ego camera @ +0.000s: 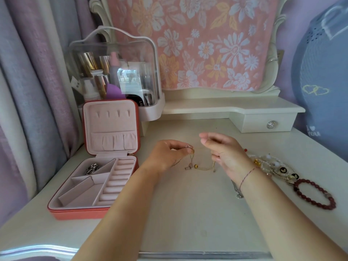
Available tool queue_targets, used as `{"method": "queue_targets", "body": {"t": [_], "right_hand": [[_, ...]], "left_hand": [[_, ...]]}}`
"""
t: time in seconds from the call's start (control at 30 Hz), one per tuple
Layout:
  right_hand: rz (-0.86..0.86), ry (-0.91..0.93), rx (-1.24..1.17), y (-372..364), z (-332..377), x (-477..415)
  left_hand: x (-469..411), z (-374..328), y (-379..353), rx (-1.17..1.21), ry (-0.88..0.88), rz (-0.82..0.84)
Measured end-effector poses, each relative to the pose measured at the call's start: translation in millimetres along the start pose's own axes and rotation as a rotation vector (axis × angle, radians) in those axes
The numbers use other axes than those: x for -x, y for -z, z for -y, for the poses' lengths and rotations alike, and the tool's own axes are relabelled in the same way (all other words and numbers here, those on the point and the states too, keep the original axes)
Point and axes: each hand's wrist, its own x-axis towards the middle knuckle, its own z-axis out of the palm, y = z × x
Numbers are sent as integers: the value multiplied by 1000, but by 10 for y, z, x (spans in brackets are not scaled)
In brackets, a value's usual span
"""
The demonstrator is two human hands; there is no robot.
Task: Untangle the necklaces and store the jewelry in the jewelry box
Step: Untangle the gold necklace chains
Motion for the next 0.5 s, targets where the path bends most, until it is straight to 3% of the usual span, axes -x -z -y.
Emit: {"method": "queue_targets", "body": {"t": [0.23, 0.5], "right_hand": [[-2, 56, 231, -47, -14, 32], [24, 56, 246, -70, -33, 23]], "left_hand": [[-6, -23, 4, 71, -74, -15], [11, -16, 2, 137, -82, -55]]}}
